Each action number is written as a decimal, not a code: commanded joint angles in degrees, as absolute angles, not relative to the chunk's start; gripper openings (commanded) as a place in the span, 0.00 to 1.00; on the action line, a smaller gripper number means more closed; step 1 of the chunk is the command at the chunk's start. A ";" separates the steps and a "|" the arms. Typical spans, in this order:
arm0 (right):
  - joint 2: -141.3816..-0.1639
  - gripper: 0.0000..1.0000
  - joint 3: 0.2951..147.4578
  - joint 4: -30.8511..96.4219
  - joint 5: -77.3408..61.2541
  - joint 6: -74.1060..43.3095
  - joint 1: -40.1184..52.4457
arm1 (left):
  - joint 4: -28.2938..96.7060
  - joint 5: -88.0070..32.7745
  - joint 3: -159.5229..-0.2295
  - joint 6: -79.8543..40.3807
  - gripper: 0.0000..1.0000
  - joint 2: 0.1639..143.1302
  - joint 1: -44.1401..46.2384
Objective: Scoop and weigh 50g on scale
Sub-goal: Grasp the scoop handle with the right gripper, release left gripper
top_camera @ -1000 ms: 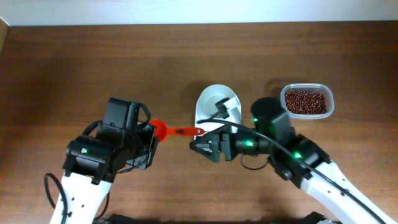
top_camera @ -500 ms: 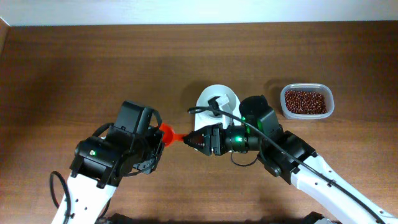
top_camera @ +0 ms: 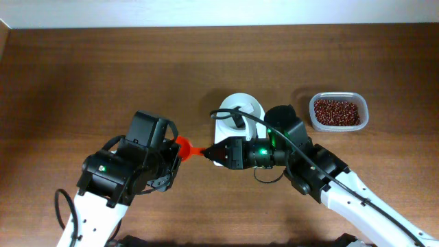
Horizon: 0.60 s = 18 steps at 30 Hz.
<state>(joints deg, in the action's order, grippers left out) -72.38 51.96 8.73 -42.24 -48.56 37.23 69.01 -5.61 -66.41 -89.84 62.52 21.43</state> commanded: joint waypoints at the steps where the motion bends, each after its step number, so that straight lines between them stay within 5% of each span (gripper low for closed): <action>1: -72.27 0.22 52.69 8.49 -43.33 -48.56 37.60 | 69.08 -6.70 -66.46 -90.63 0.00 62.67 21.76; 18: -72.27 0.11 52.69 8.51 -43.75 -48.53 37.60 | 69.08 -7.75 -66.46 -90.61 0.00 62.67 21.76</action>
